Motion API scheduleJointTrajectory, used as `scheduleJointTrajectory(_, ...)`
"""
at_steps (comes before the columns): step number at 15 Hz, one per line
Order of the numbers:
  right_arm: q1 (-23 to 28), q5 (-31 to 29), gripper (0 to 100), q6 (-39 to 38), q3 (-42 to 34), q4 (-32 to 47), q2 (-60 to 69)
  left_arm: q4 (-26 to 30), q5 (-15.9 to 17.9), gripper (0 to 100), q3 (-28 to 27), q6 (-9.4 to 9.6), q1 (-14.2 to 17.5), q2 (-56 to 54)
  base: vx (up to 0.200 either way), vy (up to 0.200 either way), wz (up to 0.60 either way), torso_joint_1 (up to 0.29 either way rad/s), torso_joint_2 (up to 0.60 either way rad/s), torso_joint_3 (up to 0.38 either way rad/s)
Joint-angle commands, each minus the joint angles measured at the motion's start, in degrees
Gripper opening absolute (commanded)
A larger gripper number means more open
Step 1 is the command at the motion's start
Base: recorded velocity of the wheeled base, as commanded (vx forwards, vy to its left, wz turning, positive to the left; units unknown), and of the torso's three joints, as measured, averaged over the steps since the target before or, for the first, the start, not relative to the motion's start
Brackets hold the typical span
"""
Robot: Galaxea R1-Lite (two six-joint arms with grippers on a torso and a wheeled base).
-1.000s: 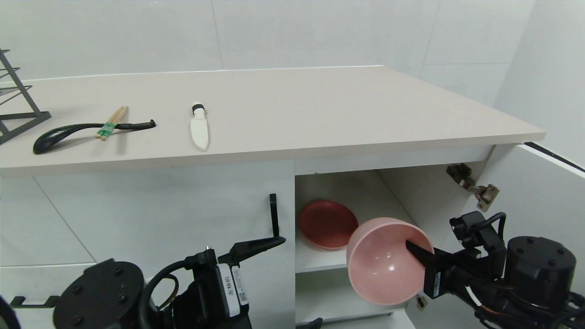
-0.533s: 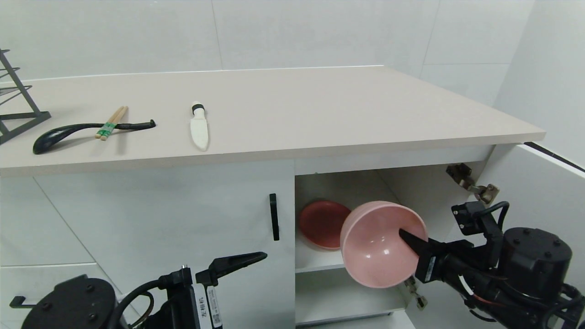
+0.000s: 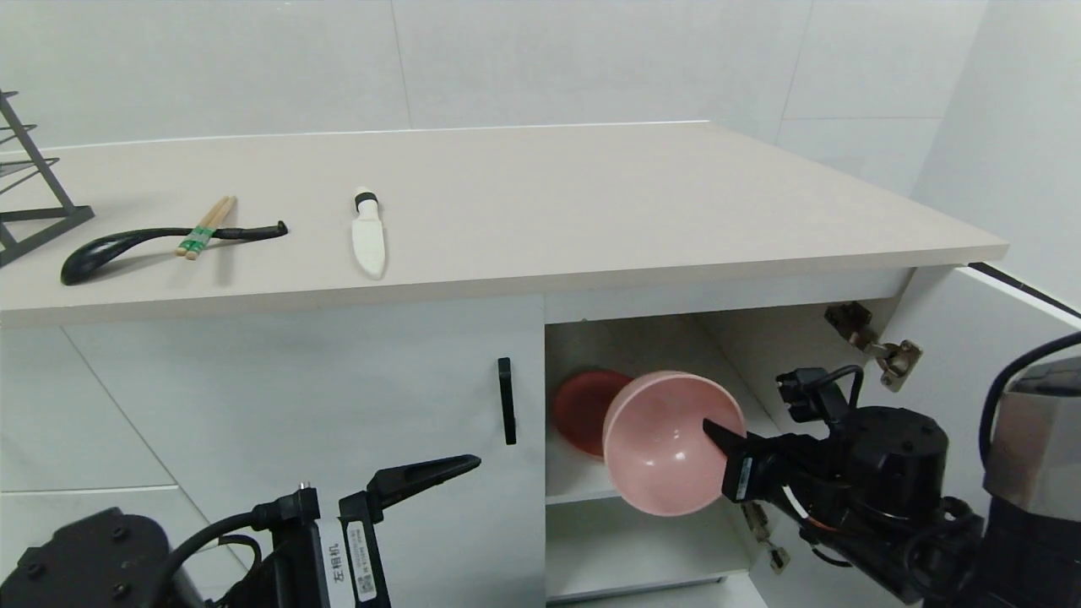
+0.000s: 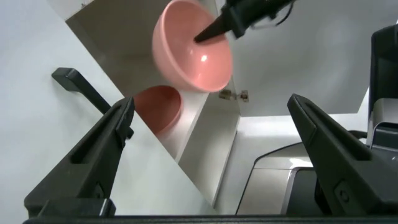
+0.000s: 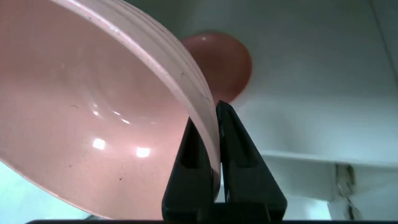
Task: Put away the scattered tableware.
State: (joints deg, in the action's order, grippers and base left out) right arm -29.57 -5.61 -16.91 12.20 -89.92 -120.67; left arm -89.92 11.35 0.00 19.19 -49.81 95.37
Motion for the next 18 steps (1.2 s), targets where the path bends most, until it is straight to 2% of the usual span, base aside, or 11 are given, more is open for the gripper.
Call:
scheduleJointTrajectory(1,-0.3,0.2,0,-0.3,6.3,-0.1,-6.9,-0.1,0.0,100,0.0,-0.38,0.1,-0.2,0.000,0.000,0.00,0.000,0.00,0.000)
scheduleJointTrajectory(6,0.1,3.4,0,-2.3,13.8,-0.1,-12.7,-0.1,0.0,100,0.0,-0.82,0.2,-3.0,0.000,0.000,0.00,0.000,0.00,0.000)
scheduleJointTrajectory(9,1.0,4.0,0,-1.8,17.3,-0.1,-15.9,-0.1,0.0,100,0.0,-0.82,2.5,-4.4,0.000,0.000,0.00,0.000,0.00,0.000)
scheduleJointTrajectory(12,2.7,6.7,0,-1.5,18.6,-0.1,-16.6,-0.1,0.0,100,0.0,-0.82,3.3,-8.0,0.000,0.000,0.00,0.000,0.00,0.000)
scheduleJointTrajectory(14,5.1,10.4,0,1.7,18.6,-0.1,-16.6,-0.1,0.0,100,0.0,-0.82,5.5,-11.1,0.000,0.000,0.00,0.000,0.00,0.000)
scheduleJointTrajectory(18,7.0,11.1,0,2.9,19.7,-0.1,-18.2,0.9,0.0,100,0.0,-0.73,7.2,-15.4,0.000,0.000,0.00,0.000,0.00,0.000)
